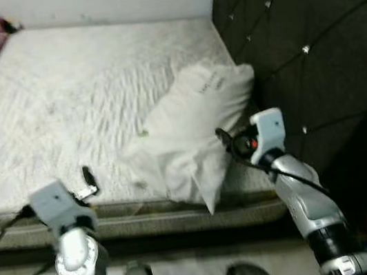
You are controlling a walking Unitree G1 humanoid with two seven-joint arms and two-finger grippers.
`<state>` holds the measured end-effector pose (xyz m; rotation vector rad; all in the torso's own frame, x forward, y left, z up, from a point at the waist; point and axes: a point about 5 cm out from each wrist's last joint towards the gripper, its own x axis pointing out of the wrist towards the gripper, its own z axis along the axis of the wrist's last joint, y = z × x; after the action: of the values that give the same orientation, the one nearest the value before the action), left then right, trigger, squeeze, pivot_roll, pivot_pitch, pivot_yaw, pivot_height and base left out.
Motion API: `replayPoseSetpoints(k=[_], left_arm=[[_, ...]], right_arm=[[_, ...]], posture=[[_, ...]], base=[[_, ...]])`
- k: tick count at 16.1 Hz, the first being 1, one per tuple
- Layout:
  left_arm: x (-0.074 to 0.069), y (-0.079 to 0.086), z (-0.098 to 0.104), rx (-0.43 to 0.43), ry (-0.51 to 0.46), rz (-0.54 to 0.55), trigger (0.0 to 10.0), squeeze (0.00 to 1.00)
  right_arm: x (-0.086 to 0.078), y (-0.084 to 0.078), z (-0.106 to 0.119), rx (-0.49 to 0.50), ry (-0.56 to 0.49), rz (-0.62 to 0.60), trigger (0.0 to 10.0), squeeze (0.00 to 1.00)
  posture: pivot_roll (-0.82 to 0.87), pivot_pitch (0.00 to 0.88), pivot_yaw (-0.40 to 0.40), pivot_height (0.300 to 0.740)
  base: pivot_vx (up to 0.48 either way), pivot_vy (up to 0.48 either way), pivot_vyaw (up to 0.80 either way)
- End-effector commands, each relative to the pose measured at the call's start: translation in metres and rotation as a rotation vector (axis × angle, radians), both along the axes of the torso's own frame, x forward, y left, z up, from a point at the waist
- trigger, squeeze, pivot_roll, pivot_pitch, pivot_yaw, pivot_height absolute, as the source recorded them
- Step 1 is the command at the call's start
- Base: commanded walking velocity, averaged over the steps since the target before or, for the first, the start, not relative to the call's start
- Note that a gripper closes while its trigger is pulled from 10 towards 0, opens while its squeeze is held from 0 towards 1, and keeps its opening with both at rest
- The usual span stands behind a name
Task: Clean up the room
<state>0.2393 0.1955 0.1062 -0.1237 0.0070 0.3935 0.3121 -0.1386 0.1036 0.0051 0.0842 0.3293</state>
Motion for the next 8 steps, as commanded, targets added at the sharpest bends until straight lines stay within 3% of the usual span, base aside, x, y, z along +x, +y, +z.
replayPoseSetpoints(k=[1,5,8], left_arm=[[0.004,-0.005,0.01,-0.016,-0.036,-0.008,10.0,0.0],[-0.005,-0.009,0.014,-0.028,-0.061,0.054,10.0,0.0],[-0.026,-0.001,0.007,-0.025,-0.023,0.121,10.0,0.0]], right_arm=[[0.001,-0.002,0.006,-0.018,-0.017,0.025,10.0,0.0],[0.007,0.009,0.006,-0.049,0.016,0.146,10.0,0.0],[0.002,0.025,0.003,-0.051,0.037,0.246,10.0,0.0]], posture=[[0.03,0.078,-0.119,0.675],[0.07,0.104,-0.212,0.675],[0.1,0.127,-0.223,0.675]], base=[[0.0,0.0,0.0],[0.0,0.0,0.0],[0.0,0.0,0.0]])
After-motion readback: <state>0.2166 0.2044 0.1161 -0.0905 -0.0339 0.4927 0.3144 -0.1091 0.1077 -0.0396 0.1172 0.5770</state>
